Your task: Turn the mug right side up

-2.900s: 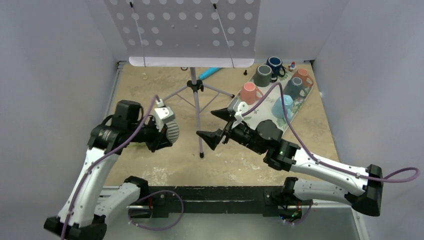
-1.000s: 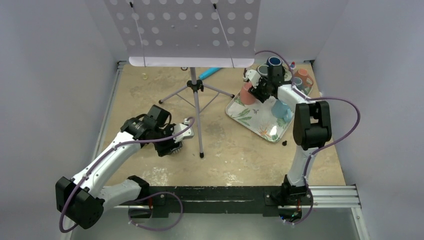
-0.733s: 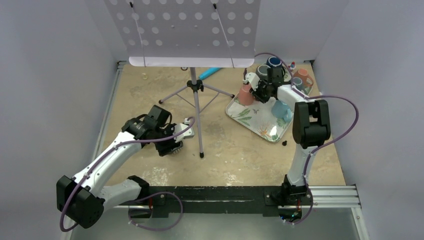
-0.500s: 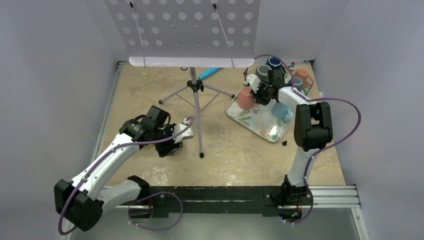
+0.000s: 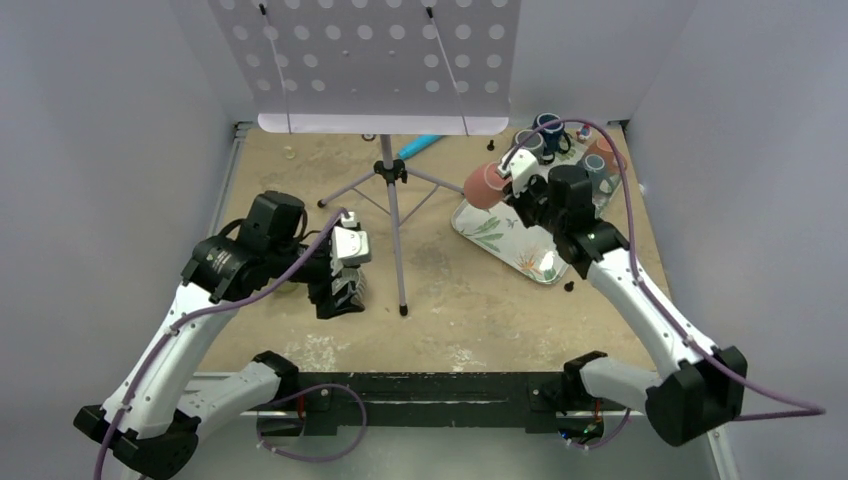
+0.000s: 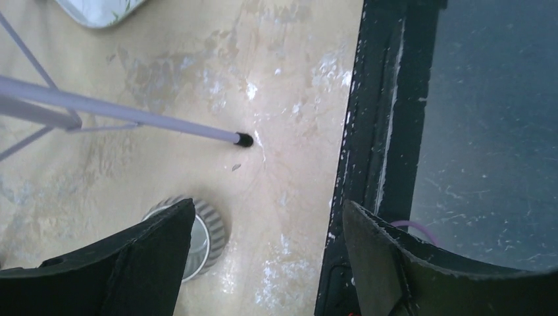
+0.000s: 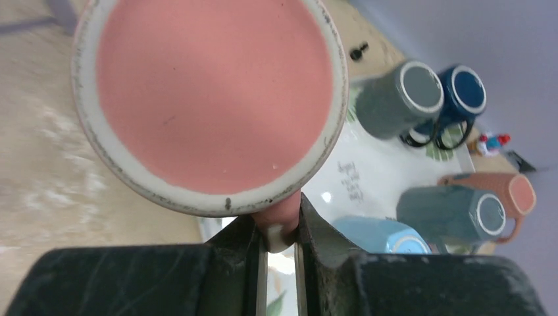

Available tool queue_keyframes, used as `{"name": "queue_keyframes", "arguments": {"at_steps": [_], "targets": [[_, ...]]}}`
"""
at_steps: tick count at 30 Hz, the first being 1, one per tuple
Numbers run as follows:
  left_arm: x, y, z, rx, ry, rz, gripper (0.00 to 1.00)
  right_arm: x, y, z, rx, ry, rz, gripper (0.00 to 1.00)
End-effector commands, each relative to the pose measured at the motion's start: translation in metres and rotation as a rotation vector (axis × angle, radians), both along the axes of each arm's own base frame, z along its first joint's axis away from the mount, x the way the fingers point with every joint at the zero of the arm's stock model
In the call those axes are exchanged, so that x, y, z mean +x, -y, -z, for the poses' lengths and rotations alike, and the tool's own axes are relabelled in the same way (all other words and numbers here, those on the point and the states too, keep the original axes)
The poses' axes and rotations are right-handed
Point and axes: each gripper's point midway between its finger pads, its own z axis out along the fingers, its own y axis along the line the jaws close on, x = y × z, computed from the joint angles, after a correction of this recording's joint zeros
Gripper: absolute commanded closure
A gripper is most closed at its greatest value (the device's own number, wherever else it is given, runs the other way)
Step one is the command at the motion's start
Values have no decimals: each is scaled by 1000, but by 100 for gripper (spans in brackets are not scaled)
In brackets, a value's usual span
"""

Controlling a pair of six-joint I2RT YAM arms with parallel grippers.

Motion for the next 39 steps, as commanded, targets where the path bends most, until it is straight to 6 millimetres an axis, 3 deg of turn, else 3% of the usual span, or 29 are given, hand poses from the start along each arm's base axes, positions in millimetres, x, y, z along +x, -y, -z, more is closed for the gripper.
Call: {"name": "queue_keyframes", "arguments": {"at_steps": [1, 4, 7, 11, 18, 25, 28, 30, 33, 34, 38, 39], "targets": [[-19, 15, -38, -137, -44, 50, 14, -38, -48, -61, 205, 143, -128, 100], [-18, 19, -61, -201, -29, 8, 13, -79, -87, -82, 300, 209, -286, 100], [-27, 27, -90, -313, -53, 1, 10, -122, -119, -112, 532, 242, -425, 100], [-38, 35, -122, -416, -144, -13, 8, -168, -144, -163, 817, 290, -580, 100], [-48, 53, -159, -575, -305, 28, 12, -201, -174, -222, 1069, 354, -673, 100], [-37, 61, -179, -639, -323, 10, 15, -208, -207, -231, 1094, 320, -744, 100], [-37, 64, -186, -658, -342, 24, 28, -209, -218, -226, 1093, 303, -755, 100], [-31, 66, -189, -670, -346, -2, 46, -211, -228, -221, 1084, 288, -782, 100], [-16, 65, -185, -663, -326, -94, 96, -215, -242, -207, 1045, 249, -820, 98], [-11, 62, -180, -642, -308, -140, 100, -214, -243, -201, 1028, 234, -816, 88], [1, 35, -146, -463, -116, -238, 100, -202, -225, -176, 952, 222, -701, 35], [4, 25, -134, -390, -51, -248, 100, -200, -219, -168, 935, 205, -663, 18]]}}
